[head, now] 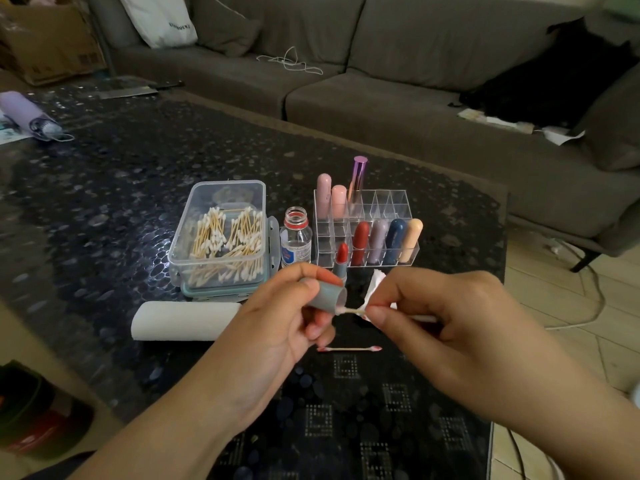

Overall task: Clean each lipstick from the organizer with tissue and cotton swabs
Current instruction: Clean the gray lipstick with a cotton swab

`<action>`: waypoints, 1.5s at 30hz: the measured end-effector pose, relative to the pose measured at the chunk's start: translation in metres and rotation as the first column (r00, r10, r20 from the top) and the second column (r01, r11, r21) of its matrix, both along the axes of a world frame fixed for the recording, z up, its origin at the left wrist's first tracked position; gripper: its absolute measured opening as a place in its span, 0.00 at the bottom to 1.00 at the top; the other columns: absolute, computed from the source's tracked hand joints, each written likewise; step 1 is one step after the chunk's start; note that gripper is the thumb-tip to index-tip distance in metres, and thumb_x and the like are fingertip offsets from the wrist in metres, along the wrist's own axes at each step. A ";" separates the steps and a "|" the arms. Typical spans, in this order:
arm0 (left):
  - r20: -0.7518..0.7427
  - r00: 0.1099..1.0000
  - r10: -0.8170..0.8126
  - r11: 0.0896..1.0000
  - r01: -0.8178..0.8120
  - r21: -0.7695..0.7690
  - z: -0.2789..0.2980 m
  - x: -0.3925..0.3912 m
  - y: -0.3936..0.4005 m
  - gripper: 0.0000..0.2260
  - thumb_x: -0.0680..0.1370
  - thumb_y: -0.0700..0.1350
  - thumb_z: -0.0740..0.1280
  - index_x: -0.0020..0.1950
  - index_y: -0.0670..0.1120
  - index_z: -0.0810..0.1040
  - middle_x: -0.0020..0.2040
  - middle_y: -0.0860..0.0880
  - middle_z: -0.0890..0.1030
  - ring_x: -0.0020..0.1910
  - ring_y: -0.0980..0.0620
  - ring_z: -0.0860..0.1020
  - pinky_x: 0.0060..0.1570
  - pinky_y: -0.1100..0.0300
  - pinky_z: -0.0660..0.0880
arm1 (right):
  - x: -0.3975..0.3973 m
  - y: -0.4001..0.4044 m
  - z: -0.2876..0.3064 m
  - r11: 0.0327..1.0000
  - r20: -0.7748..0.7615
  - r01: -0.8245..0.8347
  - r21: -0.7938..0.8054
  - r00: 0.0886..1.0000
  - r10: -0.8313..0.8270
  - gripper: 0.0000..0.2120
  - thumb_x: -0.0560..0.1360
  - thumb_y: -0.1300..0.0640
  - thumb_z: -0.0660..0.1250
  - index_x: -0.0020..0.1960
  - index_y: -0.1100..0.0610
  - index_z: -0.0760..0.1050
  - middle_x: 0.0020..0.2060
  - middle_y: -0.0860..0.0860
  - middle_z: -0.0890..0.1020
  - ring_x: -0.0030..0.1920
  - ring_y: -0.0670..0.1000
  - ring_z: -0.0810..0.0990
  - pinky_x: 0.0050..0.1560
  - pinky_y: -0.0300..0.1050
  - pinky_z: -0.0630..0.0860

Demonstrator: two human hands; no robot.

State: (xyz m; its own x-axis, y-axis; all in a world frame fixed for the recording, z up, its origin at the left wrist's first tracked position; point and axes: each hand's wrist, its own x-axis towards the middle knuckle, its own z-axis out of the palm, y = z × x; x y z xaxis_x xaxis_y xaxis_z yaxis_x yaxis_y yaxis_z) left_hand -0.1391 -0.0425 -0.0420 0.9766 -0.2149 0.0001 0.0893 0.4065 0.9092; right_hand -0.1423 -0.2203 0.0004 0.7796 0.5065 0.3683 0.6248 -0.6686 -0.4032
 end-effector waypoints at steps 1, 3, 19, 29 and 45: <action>0.000 1.000 0.000 1.000 0.000 -0.003 0.000 0.000 -0.001 0.11 0.70 0.43 0.59 0.37 0.48 0.81 0.32 0.47 0.71 0.29 0.55 0.67 0.29 0.62 0.70 | 0.001 -0.001 0.000 1.000 0.018 0.015 0.007 1.000 -0.015 0.07 0.74 0.46 0.60 0.40 0.46 0.73 0.23 0.39 0.67 0.26 0.38 0.69 0.26 0.26 0.62; 0.000 1.000 -0.005 1.000 0.005 -0.009 0.000 0.000 -0.002 0.11 0.70 0.42 0.59 0.36 0.48 0.81 0.32 0.48 0.73 0.28 0.55 0.67 0.29 0.62 0.70 | 0.002 -0.001 0.000 0.999 0.034 0.047 -0.003 0.998 -0.047 0.08 0.73 0.46 0.59 0.41 0.46 0.73 0.23 0.38 0.67 0.25 0.38 0.69 0.26 0.27 0.63; -0.012 1.000 0.023 1.000 -0.023 0.011 0.001 -0.001 -0.001 0.06 0.72 0.47 0.64 0.38 0.47 0.78 0.32 0.49 0.70 0.30 0.55 0.66 0.31 0.63 0.71 | 0.001 0.002 -0.003 0.995 0.070 0.088 -0.043 0.994 -0.085 0.09 0.74 0.45 0.57 0.42 0.46 0.73 0.25 0.42 0.74 0.26 0.43 0.73 0.25 0.34 0.70; 0.000 0.999 0.039 0.999 -0.039 0.024 -0.001 0.001 0.005 0.03 0.72 0.42 0.69 0.41 0.47 0.83 0.35 0.47 0.75 0.33 0.54 0.72 0.35 0.62 0.74 | 0.003 0.000 -0.005 0.997 0.007 0.070 -0.036 0.998 -0.069 0.10 0.74 0.43 0.56 0.41 0.46 0.72 0.25 0.42 0.72 0.26 0.42 0.71 0.25 0.33 0.67; 0.091 0.996 -0.005 0.987 -0.009 0.163 -0.004 0.002 0.005 0.08 0.71 0.46 0.63 0.41 0.50 0.82 0.38 0.50 0.79 0.36 0.54 0.73 0.40 0.63 0.73 | 0.003 -0.001 -0.004 0.996 0.044 0.068 -0.058 0.997 -0.065 0.09 0.74 0.44 0.57 0.41 0.46 0.73 0.25 0.42 0.74 0.26 0.42 0.72 0.25 0.33 0.67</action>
